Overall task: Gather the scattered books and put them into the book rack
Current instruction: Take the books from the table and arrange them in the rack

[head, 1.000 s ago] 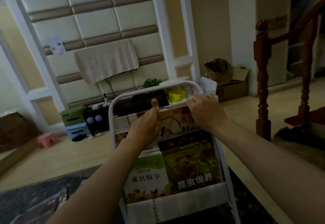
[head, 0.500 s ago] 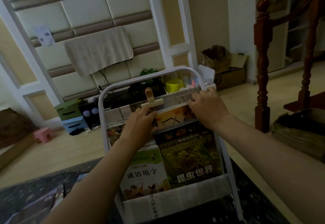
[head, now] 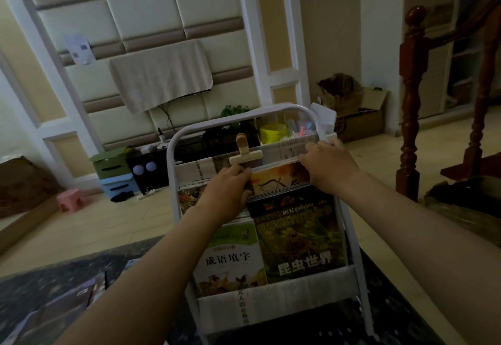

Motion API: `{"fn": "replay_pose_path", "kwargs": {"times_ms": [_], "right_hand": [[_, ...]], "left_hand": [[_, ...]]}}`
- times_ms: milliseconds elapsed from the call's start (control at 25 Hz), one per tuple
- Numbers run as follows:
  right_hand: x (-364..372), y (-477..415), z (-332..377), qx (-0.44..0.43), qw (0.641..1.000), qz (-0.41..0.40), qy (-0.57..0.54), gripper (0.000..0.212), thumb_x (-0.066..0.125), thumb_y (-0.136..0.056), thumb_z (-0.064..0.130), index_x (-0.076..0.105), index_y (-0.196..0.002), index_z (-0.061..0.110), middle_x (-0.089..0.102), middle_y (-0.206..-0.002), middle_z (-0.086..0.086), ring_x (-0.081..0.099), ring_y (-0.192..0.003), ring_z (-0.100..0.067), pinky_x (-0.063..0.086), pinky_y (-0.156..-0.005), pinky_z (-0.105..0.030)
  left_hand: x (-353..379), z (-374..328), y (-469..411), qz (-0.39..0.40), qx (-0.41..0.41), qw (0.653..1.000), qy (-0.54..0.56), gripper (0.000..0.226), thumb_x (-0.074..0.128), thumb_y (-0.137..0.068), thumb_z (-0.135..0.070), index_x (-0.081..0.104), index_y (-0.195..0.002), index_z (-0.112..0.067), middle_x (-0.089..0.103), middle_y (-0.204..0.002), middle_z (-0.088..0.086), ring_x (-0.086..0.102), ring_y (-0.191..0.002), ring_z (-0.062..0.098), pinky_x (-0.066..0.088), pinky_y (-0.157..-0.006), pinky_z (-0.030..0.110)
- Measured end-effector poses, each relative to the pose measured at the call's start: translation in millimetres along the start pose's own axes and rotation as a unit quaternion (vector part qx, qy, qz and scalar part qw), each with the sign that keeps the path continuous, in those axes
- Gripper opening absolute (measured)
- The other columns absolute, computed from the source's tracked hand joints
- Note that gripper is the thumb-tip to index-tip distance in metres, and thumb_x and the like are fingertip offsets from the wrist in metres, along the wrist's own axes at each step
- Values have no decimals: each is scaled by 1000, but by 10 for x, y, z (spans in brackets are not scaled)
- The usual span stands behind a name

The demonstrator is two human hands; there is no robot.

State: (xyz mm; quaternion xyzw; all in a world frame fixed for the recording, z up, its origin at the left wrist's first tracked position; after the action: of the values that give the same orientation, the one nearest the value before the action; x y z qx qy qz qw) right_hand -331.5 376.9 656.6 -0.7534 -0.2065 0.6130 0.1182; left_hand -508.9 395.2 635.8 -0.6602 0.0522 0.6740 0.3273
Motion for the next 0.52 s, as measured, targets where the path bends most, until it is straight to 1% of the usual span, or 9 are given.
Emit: {"fn": "replay_pose_path", "kwargs": {"times_ms": [80,120,160,240,280,360,400,480,520], "right_hand": [[-27,51,49,10,999,47,-1,27,51,-93,16,59,-119,16,53,-122,-6,51,-116,-29,39,-97,-46],[-49,100,99,18,998,53,-5,28,51,-93,17,57,-120,16,54,-122,-7,51,-116,-29,39,-97,-47],[-83,163,184,23,999,44,-16,29,50,-92,18,55,-121,16,54,-122,-7,52,-116,-30,38,-97,-47],[-184,320,503,6,998,-15,-52,31,52,-89,19,54,-119,16,57,-121,-8,53,-113,-30,40,-96,-47],[-249,395,726,-18,996,-47,-71,30,53,-88,19,55,-117,16,58,-118,-8,55,-110,-31,42,-93,-46],[-377,500,1234,-74,988,-83,-108,25,53,-87,19,58,-111,15,61,-111,-9,58,-102,-31,48,-87,-44],[-447,533,1525,-102,982,-89,-129,23,53,-87,17,60,-109,14,62,-107,-10,59,-99,-31,48,-85,-44],[-546,568,2039,-139,971,-93,-172,23,55,-87,15,62,-108,12,62,-103,-11,59,-96,-32,48,-83,-43],[-570,572,2278,-150,966,-88,-192,23,55,-88,16,62,-110,12,62,-105,-11,59,-97,-31,48,-82,-42]], "left_hand": [[-24,11,128,10,3,1000,19,64,49,-99,-31,21,-155,-16,37,-150,7,40,-130,26,38,-108,38],[-83,38,217,-2,0,999,35,64,48,-100,-30,19,-155,-15,37,-150,7,40,-131,26,38,-107,38],[-159,85,318,-23,-4,998,51,63,47,-99,-29,21,-155,-15,39,-148,8,42,-129,26,40,-106,38],[-326,217,594,-74,-9,995,66,54,49,-97,-23,35,-149,-14,47,-141,8,48,-122,26,43,-100,37],[-388,299,745,-94,-9,993,66,49,51,-96,-20,43,-144,-14,52,-134,8,52,-117,26,45,-96,37],[-440,520,1044,-112,-22,991,70,40,56,-93,-15,54,-133,-13,59,-123,10,57,-105,29,48,-88,38],[-441,664,1212,-112,-39,990,70,39,57,-92,-14,56,-131,-11,60,-120,11,58,-103,29,49,-87,38],[-411,937,1516,-104,-80,989,65,40,58,-92,-15,56,-132,-8,59,-122,12,57,-109,30,49,-91,40],[-397,1067,1677,-101,-102,988,64,42,57,-93,-16,54,-134,-8,58,-124,12,55,-111,29,48,-93,40]]}}
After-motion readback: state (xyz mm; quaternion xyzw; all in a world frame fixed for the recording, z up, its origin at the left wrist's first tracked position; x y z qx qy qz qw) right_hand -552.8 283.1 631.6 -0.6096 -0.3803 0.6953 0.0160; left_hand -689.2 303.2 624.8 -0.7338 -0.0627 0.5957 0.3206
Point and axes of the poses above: each hand's wrist, its own y-axis away from the middle knuckle, its own x-axis out of the palm, z = x × y, the point moved 9 cm from there along -y, towards the middle knuckle
